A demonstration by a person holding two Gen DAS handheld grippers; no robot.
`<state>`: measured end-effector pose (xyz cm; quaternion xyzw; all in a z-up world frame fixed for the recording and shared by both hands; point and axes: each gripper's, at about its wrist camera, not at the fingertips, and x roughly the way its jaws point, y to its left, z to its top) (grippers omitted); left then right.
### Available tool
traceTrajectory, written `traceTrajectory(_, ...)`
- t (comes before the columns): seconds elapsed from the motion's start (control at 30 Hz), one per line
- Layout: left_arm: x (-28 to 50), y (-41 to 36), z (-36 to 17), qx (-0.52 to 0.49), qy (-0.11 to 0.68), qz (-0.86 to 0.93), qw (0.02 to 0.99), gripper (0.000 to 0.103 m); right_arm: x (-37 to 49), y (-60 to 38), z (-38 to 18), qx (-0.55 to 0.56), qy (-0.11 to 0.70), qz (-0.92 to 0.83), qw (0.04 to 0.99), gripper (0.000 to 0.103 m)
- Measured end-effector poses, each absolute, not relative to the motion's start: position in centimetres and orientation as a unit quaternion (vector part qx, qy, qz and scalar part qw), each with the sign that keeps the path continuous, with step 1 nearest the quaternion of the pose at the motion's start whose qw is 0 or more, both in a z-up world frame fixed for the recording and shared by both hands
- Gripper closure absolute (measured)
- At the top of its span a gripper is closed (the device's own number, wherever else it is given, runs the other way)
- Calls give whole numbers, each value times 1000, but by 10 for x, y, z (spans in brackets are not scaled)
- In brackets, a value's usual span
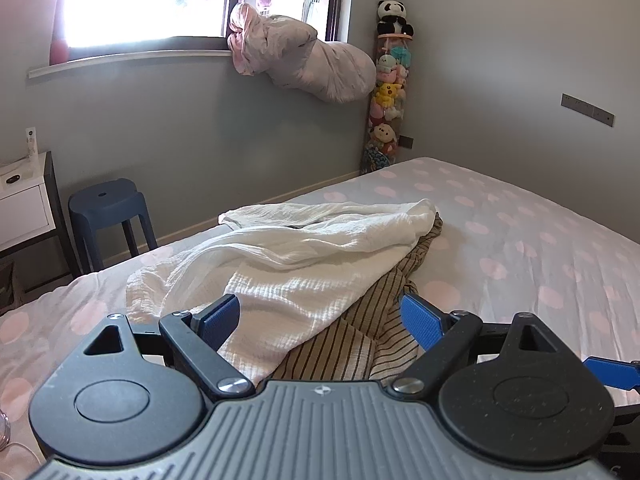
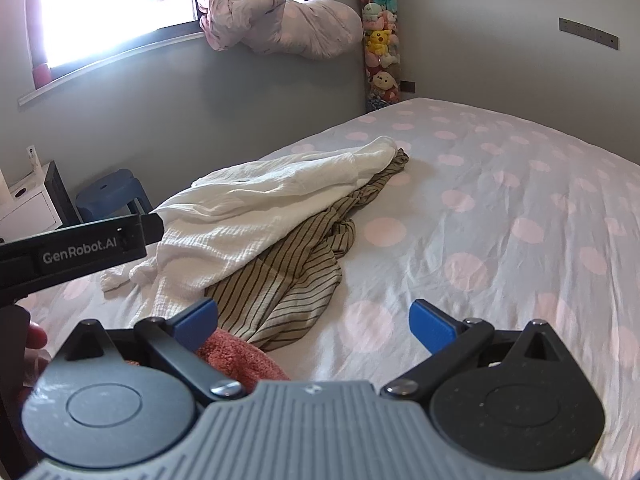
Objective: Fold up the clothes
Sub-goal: 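Move both grippers open toward the white shirt on the clothes pile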
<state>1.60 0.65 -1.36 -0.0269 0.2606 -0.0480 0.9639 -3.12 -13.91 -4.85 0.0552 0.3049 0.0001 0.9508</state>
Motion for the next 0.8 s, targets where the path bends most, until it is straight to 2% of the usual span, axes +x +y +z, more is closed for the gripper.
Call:
traceTrajectory(0.17, 21, 8, -17, -32, 269, -53, 961, 15, -26, -143, -52, 71, 306, 15, 949, 1)
traceTrajectory(0.47, 39, 11, -24, -50, 293, -80, 951, 15, -7, -144, -49, 33, 308, 25, 950, 1)
traceTrajectory(0.67, 59, 25, -25, -100, 289, -59, 950, 15, 20, -148, -43, 12, 293, 41, 955, 1)
traceTrajectory(0.8, 77, 29, -28, -59, 286, -47, 955, 15, 39, -145, -43, -23, 263, 69, 962, 1)
